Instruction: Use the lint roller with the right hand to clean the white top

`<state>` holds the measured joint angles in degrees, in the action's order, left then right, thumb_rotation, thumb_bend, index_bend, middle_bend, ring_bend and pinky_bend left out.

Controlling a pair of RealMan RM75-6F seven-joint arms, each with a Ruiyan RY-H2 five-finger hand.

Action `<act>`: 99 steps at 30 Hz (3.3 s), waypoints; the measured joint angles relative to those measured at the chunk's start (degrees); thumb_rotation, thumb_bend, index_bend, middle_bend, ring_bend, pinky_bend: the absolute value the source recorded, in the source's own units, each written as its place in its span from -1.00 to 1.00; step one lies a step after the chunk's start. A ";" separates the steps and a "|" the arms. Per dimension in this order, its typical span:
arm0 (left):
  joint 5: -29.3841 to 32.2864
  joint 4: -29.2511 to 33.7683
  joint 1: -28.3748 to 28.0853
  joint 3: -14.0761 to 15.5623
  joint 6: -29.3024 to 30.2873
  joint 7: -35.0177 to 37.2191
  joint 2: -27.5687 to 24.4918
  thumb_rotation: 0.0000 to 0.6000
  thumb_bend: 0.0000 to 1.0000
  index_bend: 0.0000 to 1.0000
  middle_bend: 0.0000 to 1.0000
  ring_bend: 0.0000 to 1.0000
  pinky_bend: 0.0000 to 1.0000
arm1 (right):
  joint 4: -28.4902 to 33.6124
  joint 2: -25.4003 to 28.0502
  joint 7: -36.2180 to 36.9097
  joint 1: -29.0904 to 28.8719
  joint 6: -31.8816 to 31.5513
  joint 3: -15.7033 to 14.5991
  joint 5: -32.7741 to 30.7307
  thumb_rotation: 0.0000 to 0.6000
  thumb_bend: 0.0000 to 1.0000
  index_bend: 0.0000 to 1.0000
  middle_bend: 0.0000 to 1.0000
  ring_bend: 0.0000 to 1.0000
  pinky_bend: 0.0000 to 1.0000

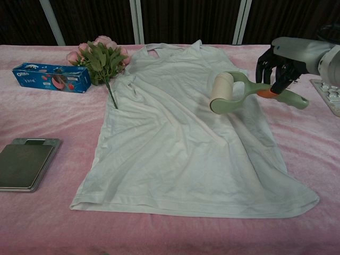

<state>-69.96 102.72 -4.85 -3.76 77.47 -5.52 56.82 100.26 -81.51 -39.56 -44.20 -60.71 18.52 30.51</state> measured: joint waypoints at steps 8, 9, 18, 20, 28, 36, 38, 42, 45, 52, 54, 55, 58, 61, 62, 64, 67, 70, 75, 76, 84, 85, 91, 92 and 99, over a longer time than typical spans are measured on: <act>0.14 0.00 -0.08 -0.04 -0.10 -0.04 0.00 1.00 -0.21 -0.77 -0.88 -0.92 -0.92 | -1.52 -2.76 -2.74 -5.59 0.32 2.05 -4.65 1.00 0.19 0.41 0.16 0.16 -0.17; 0.17 -0.01 -0.08 -0.04 -0.10 -0.04 -0.03 1.00 -0.21 -0.77 -0.88 -0.92 -0.92 | -1.72 -3.22 -3.10 -6.28 0.32 2.23 -5.01 1.00 0.19 0.41 0.16 0.16 -0.17; 0.22 0.05 -0.15 -0.08 -0.25 0.19 -0.13 1.00 -0.21 -0.77 -0.88 -0.92 -0.92 | -4.91 -9.05 -6.27 -12.46 -0.91 3.26 -9.03 1.00 0.22 0.42 0.16 0.17 -0.17; 0.16 0.08 -0.12 -0.04 -0.24 0.26 -0.16 1.00 -0.21 -0.77 -0.88 -0.92 -0.92 | -6.11 -10.43 -7.17 -13.42 -1.39 2.83 -9.99 1.00 0.22 0.42 0.16 0.17 -0.17; 0.22 0.05 -0.14 -0.07 -0.31 0.47 -0.24 1.00 -0.21 -0.77 -0.88 -0.92 -0.92 | -9.25 -14.02 -7.71 -15.43 -2.44 1.98 -10.70 1.00 0.22 0.42 0.17 0.17 -0.17; 0.37 -0.03 -0.18 -0.11 -0.38 0.53 -0.30 1.00 -0.21 -0.77 -0.88 -0.92 -0.92 | -12.86 -16.82 -7.60 -16.75 -2.09 1.74 -11.41 1.00 0.22 0.42 0.17 0.17 -0.17; 0.38 -0.02 -0.17 -0.13 -0.36 0.57 -0.33 1.00 -0.21 -0.77 -0.88 -0.92 -0.92 | -13.53 -17.30 -7.72 -16.96 -2.05 1.46 -11.74 1.00 0.22 0.42 0.17 0.17 -0.17; 0.33 -0.02 -0.20 -0.05 -0.45 0.48 -0.34 1.00 -0.21 -0.77 -0.88 -0.92 -0.92 | -13.79 -17.27 -7.96 -16.97 -2.14 0.97 -12.14 1.00 0.22 0.42 0.17 0.17 -0.17; 0.31 0.00 -0.23 -0.02 -0.48 0.35 -0.32 1.00 -0.21 -0.77 -0.88 -0.92 -0.92 | -13.64 -17.00 -8.22 -16.90 -2.28 0.57 -12.12 1.00 0.23 0.42 0.17 0.17 -0.17; 0.39 0.10 -0.22 -0.04 -0.38 0.24 -0.33 1.00 -0.21 -0.77 -0.88 -0.92 -0.92 | -12.91 -15.90 -8.70 -16.25 -2.40 -0.57 -12.69 1.00 0.23 0.42 0.17 0.17 -0.17; 0.39 0.06 -0.21 -0.02 -0.38 0.21 -0.31 1.00 -0.21 -0.77 -0.88 -0.92 -0.92 | -12.41 -15.39 -8.55 -15.78 -2.53 -0.89 -12.80 1.00 0.23 0.42 0.17 0.17 -0.17; 0.38 0.05 -0.22 0.00 -0.40 0.17 -0.29 1.00 -0.22 -0.77 -0.88 -0.92 -0.92 | -12.11 -15.13 -8.44 -15.56 -2.62 -1.05 -12.77 1.00 0.23 0.42 0.17 0.17 -0.17; 0.32 0.04 -0.25 0.07 -0.44 0.01 -0.23 1.00 -0.21 -0.77 -0.88 -0.92 -0.92 | -10.86 -14.00 -7.94 -14.63 -3.08 -1.65 -12.37 1.00 0.23 0.42 0.18 0.18 -0.17; 0.27 0.06 -0.24 0.10 -0.36 -0.07 -0.18 1.00 -0.22 -0.77 -0.88 -0.92 -0.92 | -9.53 -12.70 -7.54 -13.73 -3.52 -2.33 -11.84 1.00 0.23 0.42 0.18 0.18 -0.17; 0.28 0.07 -0.21 0.11 -0.34 -0.07 -0.18 1.00 -0.21 -0.77 -0.88 -0.92 -0.92 | -8.90 -12.15 -7.43 -13.37 -3.71 -2.67 -11.54 1.00 0.23 0.42 0.18 0.18 -0.17; 0.37 0.01 -0.17 0.12 -0.33 -0.03 -0.19 1.00 -0.21 -0.77 -0.88 -0.92 -0.92 | -7.79 -11.30 -7.21 -12.76 -4.02 -3.26 -10.99 1.00 0.23 0.42 0.18 0.18 -0.17; 0.43 0.08 -0.21 0.14 -0.43 -0.14 -0.18 1.00 -0.21 -0.77 -0.88 -0.92 -0.92 | -5.81 -9.56 -6.41 -11.47 -4.51 -4.08 -10.17 1.00 0.23 0.42 0.18 0.18 -0.17; 0.40 0.09 -0.22 0.23 -0.45 -0.32 -0.13 1.00 -0.21 -0.77 -0.88 -0.92 -0.92 | -4.63 -7.89 -5.73 -10.35 -4.95 -4.80 -9.59 1.00 0.23 0.42 0.18 0.18 -0.17; 0.45 0.16 -0.17 0.16 -0.28 -0.23 -0.16 1.00 -0.21 -0.77 -0.88 -0.92 -0.92 | -3.43 -5.88 -5.22 -9.14 -5.04 -5.75 -9.57 1.00 0.23 0.42 0.18 0.18 -0.17; 0.48 0.17 -0.16 0.14 -0.28 -0.19 -0.18 1.00 -0.21 -0.77 -0.88 -0.92 -0.92 | -3.14 -5.44 -5.16 -8.90 -5.00 -5.97 -9.59 1.00 0.23 0.42 0.18 0.18 -0.17; 0.52 0.18 -0.29 0.15 -0.46 -0.36 -0.11 1.00 -0.22 -0.77 -0.88 -0.92 -0.92 | 0.55 0.00 -5.01 -6.81 -4.46 -8.29 -9.68 1.00 0.23 0.42 0.18 0.18 -0.17; 0.53 0.21 -0.29 0.12 -0.43 -0.35 -0.08 1.00 -0.21 -0.77 -0.88 -0.92 -0.92 | 0.92 0.59 -4.89 -6.64 -4.30 -8.41 -9.70 1.00 0.23 0.42 0.18 0.18 -0.17; 0.52 0.29 -0.25 0.14 -0.33 -0.31 -0.01 1.00 -0.21 -0.77 -0.88 -0.92 -0.92 | 1.88 2.10 -4.78 -6.97 -2.37 -8.60 -10.34 1.00 0.23 0.42 0.18 0.18 -0.17; 0.52 0.30 -0.25 0.12 -0.30 -0.27 -0.02 1.00 -0.21 -0.77 -0.88 -0.92 -0.92 | 1.70 1.96 -4.90 -7.33 -1.98 -8.54 -10.69 1.00 0.23 0.42 0.18 0.18 -0.17; 0.48 0.28 -0.24 0.02 -0.30 0.17 -0.23 1.00 -0.22 -0.77 -0.88 -0.92 -0.92 | -0.90 -0.06 -5.63 -9.78 0.05 -7.70 -13.67 1.00 0.23 0.43 0.18 0.18 -0.17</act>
<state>-69.48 103.00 -5.10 -3.74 77.17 -5.35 56.59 99.36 -81.57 -45.19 -53.98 -60.66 10.81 16.84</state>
